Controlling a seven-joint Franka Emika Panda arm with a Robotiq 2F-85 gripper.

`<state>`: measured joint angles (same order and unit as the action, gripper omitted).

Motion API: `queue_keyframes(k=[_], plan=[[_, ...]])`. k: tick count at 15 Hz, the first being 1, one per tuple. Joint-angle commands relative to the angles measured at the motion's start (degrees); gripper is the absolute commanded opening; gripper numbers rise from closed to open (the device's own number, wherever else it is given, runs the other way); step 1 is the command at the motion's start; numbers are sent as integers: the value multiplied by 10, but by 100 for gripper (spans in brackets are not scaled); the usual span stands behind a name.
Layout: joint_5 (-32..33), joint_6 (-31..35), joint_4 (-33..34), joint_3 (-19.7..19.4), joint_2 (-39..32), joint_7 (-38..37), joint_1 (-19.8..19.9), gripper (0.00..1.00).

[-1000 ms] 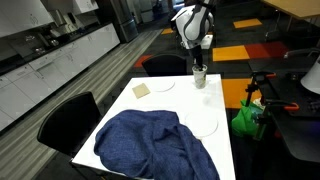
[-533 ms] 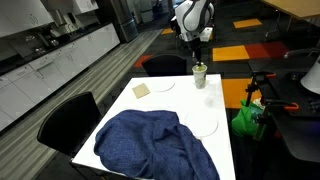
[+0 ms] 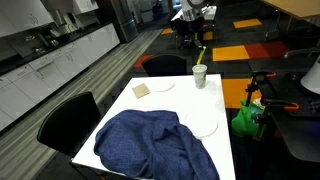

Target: Remove the marker from the cup and put it on the table

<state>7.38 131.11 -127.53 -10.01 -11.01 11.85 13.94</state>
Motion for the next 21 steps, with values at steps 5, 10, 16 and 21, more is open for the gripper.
queue_keyframes(k=[5, 10, 16, 21], plan=[[92, 37, -87, 8, 157, -20, -32, 5], [103, 176, -109, 24, 149, -20, -53, 5], [140, 371, -124, 32, 84, -83, -64, 5], [228, 453, -111, 8, 11, -197, -80, 5]])
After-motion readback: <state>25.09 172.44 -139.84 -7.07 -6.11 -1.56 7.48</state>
